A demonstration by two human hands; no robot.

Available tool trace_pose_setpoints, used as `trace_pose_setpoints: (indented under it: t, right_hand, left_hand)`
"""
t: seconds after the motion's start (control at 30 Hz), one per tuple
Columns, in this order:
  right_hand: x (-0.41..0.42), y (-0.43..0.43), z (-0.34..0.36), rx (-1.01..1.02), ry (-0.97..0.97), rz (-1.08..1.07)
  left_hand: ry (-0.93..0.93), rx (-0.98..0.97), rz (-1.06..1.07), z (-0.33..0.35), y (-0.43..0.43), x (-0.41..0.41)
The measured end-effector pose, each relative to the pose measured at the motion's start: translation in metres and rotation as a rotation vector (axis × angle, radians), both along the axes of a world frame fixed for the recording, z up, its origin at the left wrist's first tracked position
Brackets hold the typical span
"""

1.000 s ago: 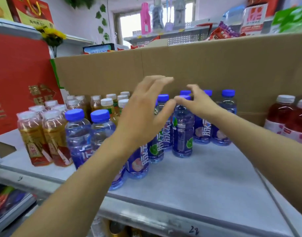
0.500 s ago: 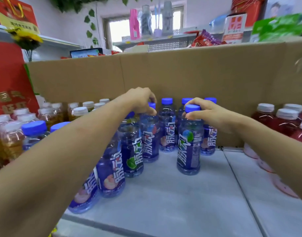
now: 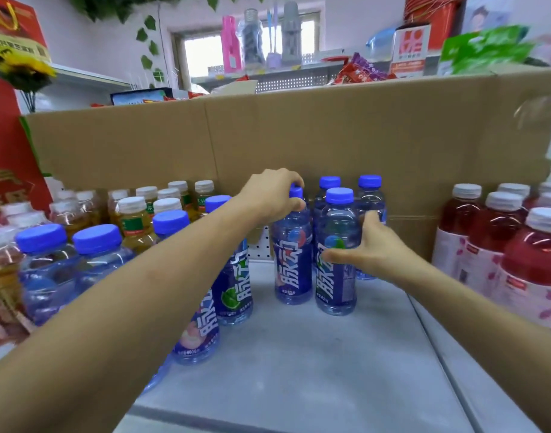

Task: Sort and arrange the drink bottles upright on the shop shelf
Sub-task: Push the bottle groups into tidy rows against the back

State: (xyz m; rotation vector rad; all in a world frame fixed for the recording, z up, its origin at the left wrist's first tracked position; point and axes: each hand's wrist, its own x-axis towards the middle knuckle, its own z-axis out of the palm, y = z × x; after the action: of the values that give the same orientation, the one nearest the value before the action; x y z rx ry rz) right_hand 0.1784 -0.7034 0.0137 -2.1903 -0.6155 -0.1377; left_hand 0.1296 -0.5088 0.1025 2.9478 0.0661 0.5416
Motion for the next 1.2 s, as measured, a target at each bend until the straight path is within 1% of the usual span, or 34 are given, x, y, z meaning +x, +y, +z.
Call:
trace_pose_setpoints:
  t: [0.07, 0.13, 0.2, 0.43, 0.57, 0.63, 0.67, 0.7, 0.73, 0.77, 0.8, 0.83, 0.87, 0.9, 0.93, 0.97, 1.03, 1.1, 1.13, 1.2]
  right_hand:
    - [0.004, -0.004, -0.012, 0.078, 0.004, 0.055]
    - [0.010, -0.009, -0.019, 0.157, 0.034, 0.117]
    - [0.015, -0.010, -0.027, 0.210, 0.053, 0.125]
    - [0.022, 0.008, -0.041, 0.209, -0.012, 0.018]
    - [0.024, 0.011, -0.040, 0.185, -0.015, 0.020]
    - [0.018, 0.011, -0.039, 0.183, 0.010, 0.037]
    - [0.013, 0.012, -0.039, 0.178, -0.020, 0.025]
    - [0.005, 0.013, -0.039, 0.171, -0.129, -0.019]
    - [-0.004, 0.014, -0.039, 0.165, -0.299, -0.070]
    - [-0.014, 0.016, -0.037, 0.178, -0.501, -0.099]
    - [-0.024, 0.019, -0.035, 0.210, -0.671, -0.082]
    - [-0.034, 0.024, -0.034, 0.231, -0.762, -0.013]
    - [-0.043, 0.030, -0.033, 0.232, -0.775, 0.091]
    - [-0.051, 0.040, -0.033, 0.225, -0.711, 0.202]
    - [-0.057, 0.052, -0.031, 0.221, -0.592, 0.293]
    - [-0.062, 0.066, -0.027, 0.227, -0.459, 0.354]
    - [-0.065, 0.095, -0.018, 0.264, -0.161, 0.414]
    - [-0.059, 0.121, -0.007, 0.310, 0.130, 0.479]
    - [-0.056, 0.131, -0.003, 0.317, 0.228, 0.504]
    - [-0.052, 0.145, -0.002, 0.300, 0.331, 0.530]
  left_hand:
    - [0.001, -0.047, -0.004, -0.007, 0.000, -0.001]
    - [0.041, -0.110, -0.016, -0.009, 0.001, -0.002]
    - [0.051, -0.140, -0.032, -0.011, 0.002, -0.003]
    - [0.002, -0.178, -0.028, -0.020, 0.001, 0.005]
    - [-0.011, -0.194, -0.012, -0.020, 0.001, 0.008]
    - [0.018, -0.180, 0.002, -0.019, -0.001, 0.004]
    - [0.044, -0.166, 0.015, -0.018, -0.003, 0.001]
    - [0.065, -0.143, 0.025, -0.016, -0.005, -0.005]
    - [0.064, -0.102, 0.026, -0.014, -0.007, -0.013]
    - [0.023, -0.041, 0.013, -0.010, -0.008, -0.023]
    - [-0.050, 0.027, -0.003, -0.005, -0.008, -0.036]
    - [-0.141, 0.091, -0.009, 0.000, -0.005, -0.052]
    - [-0.228, 0.139, 0.005, 0.005, 0.000, -0.069]
    - [-0.288, 0.169, 0.043, 0.008, 0.007, -0.085]
    - [-0.312, 0.181, 0.097, 0.011, 0.015, -0.100]
    - [-0.297, 0.180, 0.157, 0.012, 0.023, -0.114]
    - [-0.190, 0.151, 0.253, 0.010, 0.037, -0.133]
    - [-0.096, 0.065, 0.255, 0.007, 0.043, -0.141]
    - [-0.070, -0.007, 0.229, 0.005, 0.044, -0.142]
    - [-0.058, -0.162, 0.175, -0.002, 0.046, -0.142]
